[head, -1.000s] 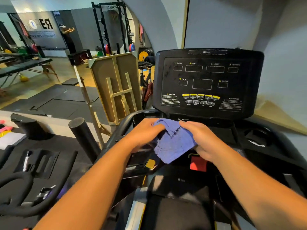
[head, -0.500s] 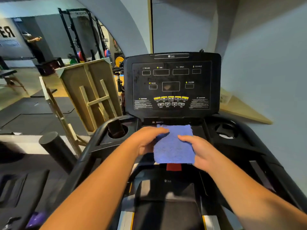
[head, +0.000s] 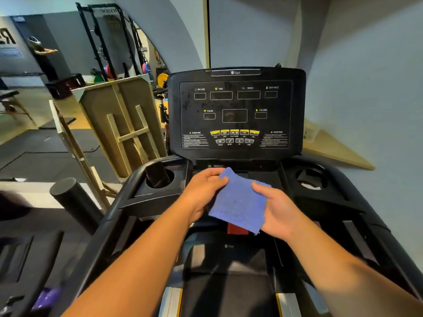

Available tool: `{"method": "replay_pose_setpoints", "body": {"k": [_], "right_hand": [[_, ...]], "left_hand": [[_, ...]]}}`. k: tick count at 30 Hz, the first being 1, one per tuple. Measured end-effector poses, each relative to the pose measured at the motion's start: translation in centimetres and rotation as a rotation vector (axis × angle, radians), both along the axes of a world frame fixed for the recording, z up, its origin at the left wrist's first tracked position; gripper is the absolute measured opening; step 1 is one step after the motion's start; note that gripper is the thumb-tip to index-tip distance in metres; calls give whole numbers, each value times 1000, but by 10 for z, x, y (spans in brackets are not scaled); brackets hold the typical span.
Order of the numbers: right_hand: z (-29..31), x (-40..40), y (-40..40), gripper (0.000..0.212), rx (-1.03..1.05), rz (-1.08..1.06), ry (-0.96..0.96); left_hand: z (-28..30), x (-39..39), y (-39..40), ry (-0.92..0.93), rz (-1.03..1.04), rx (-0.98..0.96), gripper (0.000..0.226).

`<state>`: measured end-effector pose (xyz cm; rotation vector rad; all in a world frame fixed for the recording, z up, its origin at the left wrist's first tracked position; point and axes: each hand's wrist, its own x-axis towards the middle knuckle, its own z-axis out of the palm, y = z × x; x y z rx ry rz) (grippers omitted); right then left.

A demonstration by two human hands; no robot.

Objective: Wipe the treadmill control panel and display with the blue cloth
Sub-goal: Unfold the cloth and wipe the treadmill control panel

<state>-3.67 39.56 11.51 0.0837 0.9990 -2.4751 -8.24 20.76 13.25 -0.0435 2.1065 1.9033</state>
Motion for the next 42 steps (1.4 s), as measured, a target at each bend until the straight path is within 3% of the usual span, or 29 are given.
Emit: {"method": "replay_pose_setpoints", "body": {"k": [6,10,14,18,21,25,28,31,34,35,37,39,42], "right_hand": [[37,-6,10,58,-108,-106,89],[29,-1,-4,74,-161,-103,7],[5,6,-25,64,-143,-136,-146],[31,4,-14,66,-249,-236,-18],[44,-3,-8,62,-234,-272,40],[20,0,-23,50,-120,-243,-87],[-4,-2,-30,69,-44,-258,-120],[-16,-15,-27,23,32,-378,-108],[-16,-29,-29,35,404,-513,-63],[-18,-34,-33,39,634,-586,13],[-26,-36,-44,39,988,-616,342],[-45,-34,-58,50,1252,-518,612],[-95,-32,-79,53,1700,-297,683]], "left_hand": [[34,-12,-6,103,21,116,26],[25,-14,-9,14,70,170,32],[-4,-5,-13,-112,99,93,39],[-17,-9,-21,-146,114,180,46],[-21,-12,-29,-124,190,154,43],[-33,-16,-33,-141,235,109,37],[-47,-17,-43,-54,288,16,26],[-68,-16,-68,138,347,-250,16],[-87,-5,-95,225,394,-465,18],[-94,-2,-103,240,400,-505,19],[-112,4,-119,229,391,-573,19],[-128,9,-131,174,383,-599,20],[-147,22,-145,76,367,-676,24]]}}
